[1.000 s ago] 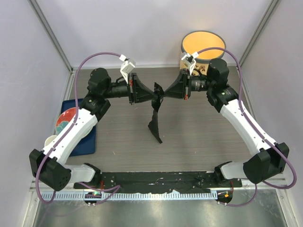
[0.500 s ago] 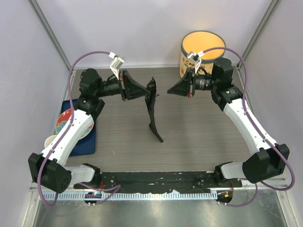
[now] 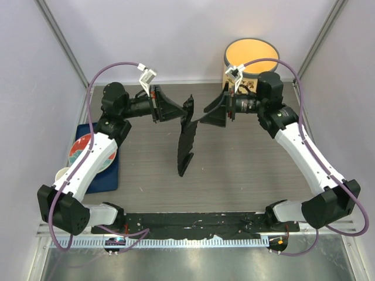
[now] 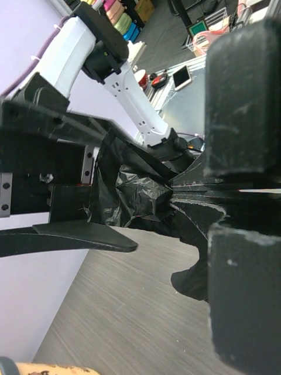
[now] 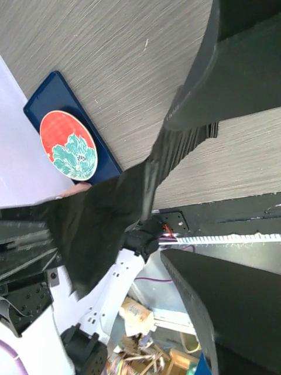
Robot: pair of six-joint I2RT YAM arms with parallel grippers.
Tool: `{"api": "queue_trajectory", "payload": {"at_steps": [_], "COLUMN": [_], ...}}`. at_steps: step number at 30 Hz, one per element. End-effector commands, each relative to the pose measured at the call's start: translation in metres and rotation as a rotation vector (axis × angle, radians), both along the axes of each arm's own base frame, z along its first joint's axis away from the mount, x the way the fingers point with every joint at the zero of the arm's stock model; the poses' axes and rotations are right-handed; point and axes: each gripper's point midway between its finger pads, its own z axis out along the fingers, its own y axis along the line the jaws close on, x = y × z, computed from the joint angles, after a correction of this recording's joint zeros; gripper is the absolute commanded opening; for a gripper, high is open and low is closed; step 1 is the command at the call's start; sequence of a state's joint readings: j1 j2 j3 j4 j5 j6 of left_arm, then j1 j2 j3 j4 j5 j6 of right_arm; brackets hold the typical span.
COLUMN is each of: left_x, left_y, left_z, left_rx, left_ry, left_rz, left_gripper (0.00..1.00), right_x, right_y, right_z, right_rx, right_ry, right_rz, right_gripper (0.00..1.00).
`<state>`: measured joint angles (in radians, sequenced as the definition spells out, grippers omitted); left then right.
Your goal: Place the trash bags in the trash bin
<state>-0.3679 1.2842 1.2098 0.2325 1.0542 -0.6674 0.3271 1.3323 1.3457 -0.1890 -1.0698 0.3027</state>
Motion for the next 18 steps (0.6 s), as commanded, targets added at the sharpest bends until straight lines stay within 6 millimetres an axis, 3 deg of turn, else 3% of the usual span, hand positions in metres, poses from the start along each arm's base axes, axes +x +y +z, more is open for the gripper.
{"api": "queue_trajectory", "payload": {"at_steps": [1,5,9,10,11,13,14,16,17,18], "left_x": [-0.001,-0.005,-0.008,-0.009,-0.010,-0.012,-0.010,-0.010,-0.008,-0.007], "left_y": [-0.009,-0.014,-0.017,-0.017,-0.017,-0.015,-0.012,-0.007,-0.003,-0.001], "left_z": [0.017,0.019,0.021,0.021,0.022,0.024,0.021,0.021,0.020,0.020], "left_rx": [-0.016,-0.022,-0.026,-0.026,-0.028,-0.028,-0.025,-0.027,-0.024,-0.023], "left_ry": [-0.062,-0.075,-0.080,-0.081,-0.081,-0.081,-0.067,-0.068,-0.067,-0.071], "left_rz": [-0.003,-0.021,-0.027,-0.030,-0.030,-0.026,-0.016,-0.005,0.006,0.011], "left_gripper": [0.00,0.00,0.00,0.00,0.00,0.00,0.00,0.00,0.00,0.00], "right_x": [-0.003,-0.012,-0.004,0.001,0.003,0.004,0.003,0.000,-0.004,-0.004], "right_y": [0.020,0.036,0.047,0.049,0.048,0.046,0.043,0.035,0.031,0.029], "right_z": [0.033,0.029,0.025,0.021,0.021,0.017,0.015,0.014,0.012,0.011], "right_rx": [-0.003,-0.005,-0.035,-0.049,-0.059,-0.087,-0.106,-0.115,-0.126,-0.130], "right_ry": [-0.126,-0.136,-0.160,-0.167,-0.173,-0.193,-0.209,-0.225,-0.230,-0.229], "right_rz": [-0.062,-0.027,-0.046,-0.052,-0.058,-0.056,-0.058,-0.052,-0.052,-0.054], "right_gripper": [0.92,0.94,0.93,0.89,0.66,0.43,0.34,0.27,0.07,0.02]}}
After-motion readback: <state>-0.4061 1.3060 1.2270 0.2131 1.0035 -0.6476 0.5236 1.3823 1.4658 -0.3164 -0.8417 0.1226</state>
